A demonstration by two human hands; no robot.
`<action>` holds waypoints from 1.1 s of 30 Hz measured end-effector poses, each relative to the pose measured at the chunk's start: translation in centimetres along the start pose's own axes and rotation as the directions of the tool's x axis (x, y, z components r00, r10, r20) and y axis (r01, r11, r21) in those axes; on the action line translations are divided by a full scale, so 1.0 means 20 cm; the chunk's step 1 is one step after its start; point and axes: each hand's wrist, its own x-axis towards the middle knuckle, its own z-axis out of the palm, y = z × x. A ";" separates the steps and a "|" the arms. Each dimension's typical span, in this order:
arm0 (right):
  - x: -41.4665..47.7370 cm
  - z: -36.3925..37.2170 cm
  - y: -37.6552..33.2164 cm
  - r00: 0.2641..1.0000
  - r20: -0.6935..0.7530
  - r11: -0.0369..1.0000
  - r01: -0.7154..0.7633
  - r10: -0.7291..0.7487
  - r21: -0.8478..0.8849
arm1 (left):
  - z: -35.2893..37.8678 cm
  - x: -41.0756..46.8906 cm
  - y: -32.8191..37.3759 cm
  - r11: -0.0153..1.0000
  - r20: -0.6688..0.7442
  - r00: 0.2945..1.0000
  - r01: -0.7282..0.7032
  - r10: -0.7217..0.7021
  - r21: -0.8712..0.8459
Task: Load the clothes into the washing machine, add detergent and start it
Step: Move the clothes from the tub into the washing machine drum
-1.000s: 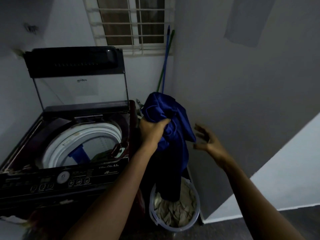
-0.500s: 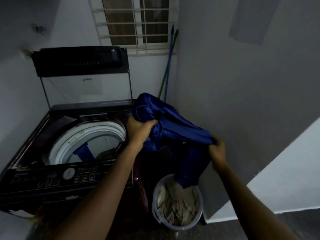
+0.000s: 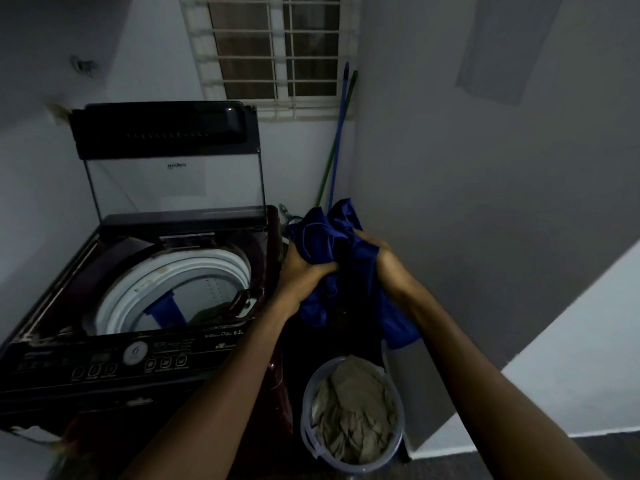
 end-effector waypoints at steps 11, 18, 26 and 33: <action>-0.02 0.03 -0.05 0.980 0.195 0.973 0.022 0.023 -0.229 | -0.01 -0.04 0.03 0.986 -0.159 0.987 -0.027 0.001 -0.163; -0.06 -0.02 -0.01 0.979 0.162 0.976 0.149 -0.124 -0.158 | -0.06 0.01 0.03 0.951 -0.364 0.924 0.001 -0.119 -0.308; -0.14 0.04 0.22 0.996 -0.089 0.992 -0.030 0.019 -0.125 | -0.28 0.06 0.11 0.903 -0.380 0.922 -0.102 -0.071 -0.417; 0.07 0.40 0.35 0.855 -0.519 0.998 -0.045 0.014 -0.046 | -0.57 0.08 0.08 0.962 -0.342 0.940 -0.083 -0.010 -0.259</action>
